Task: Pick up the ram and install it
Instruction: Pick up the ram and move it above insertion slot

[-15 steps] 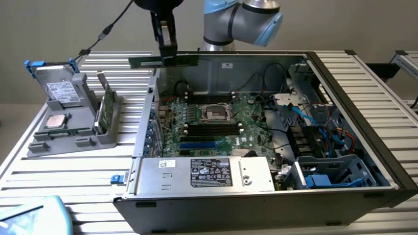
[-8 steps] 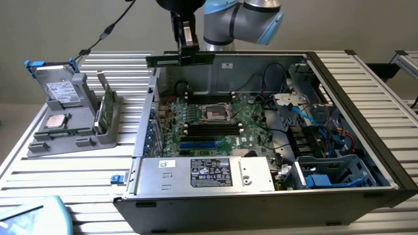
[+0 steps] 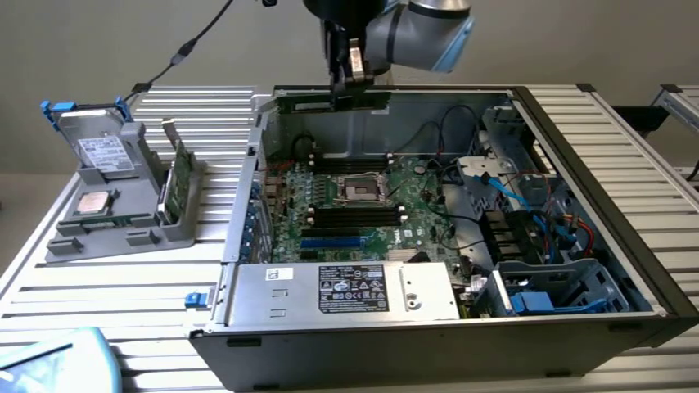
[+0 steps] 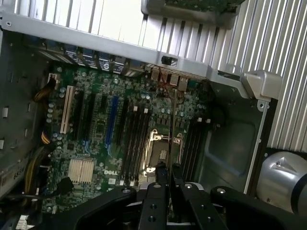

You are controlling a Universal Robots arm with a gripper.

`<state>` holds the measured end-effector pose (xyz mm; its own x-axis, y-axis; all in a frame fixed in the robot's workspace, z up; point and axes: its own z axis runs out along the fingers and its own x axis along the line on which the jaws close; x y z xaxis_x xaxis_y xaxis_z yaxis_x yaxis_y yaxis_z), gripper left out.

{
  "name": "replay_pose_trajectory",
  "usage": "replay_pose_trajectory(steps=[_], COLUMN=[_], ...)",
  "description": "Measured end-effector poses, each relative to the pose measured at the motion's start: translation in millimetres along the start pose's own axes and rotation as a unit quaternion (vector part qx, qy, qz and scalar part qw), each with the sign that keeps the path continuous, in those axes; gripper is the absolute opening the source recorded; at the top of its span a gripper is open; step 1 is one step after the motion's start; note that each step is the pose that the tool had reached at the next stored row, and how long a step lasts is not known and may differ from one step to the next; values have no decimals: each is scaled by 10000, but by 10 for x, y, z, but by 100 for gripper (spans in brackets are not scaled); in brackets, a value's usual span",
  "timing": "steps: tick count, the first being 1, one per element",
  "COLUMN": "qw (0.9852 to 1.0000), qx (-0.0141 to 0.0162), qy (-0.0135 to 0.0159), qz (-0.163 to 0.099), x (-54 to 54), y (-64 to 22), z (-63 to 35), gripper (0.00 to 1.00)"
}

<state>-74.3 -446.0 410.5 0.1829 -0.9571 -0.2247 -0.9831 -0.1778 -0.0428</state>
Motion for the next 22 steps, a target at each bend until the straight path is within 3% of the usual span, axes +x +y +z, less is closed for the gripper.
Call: replay_pose_trajectory(steps=[4, 8, 16, 22], qw=[10000, 9999, 9992, 9990], qx=[-10, -1, 61, 73], qy=[98, 157, 176, 178], qz=[3, 60, 341, 401], x=[11, 12, 38, 41], y=[-111, -150, -176, -259], z=[24, 55, 155, 237], gripper=[15, 15, 15, 15])
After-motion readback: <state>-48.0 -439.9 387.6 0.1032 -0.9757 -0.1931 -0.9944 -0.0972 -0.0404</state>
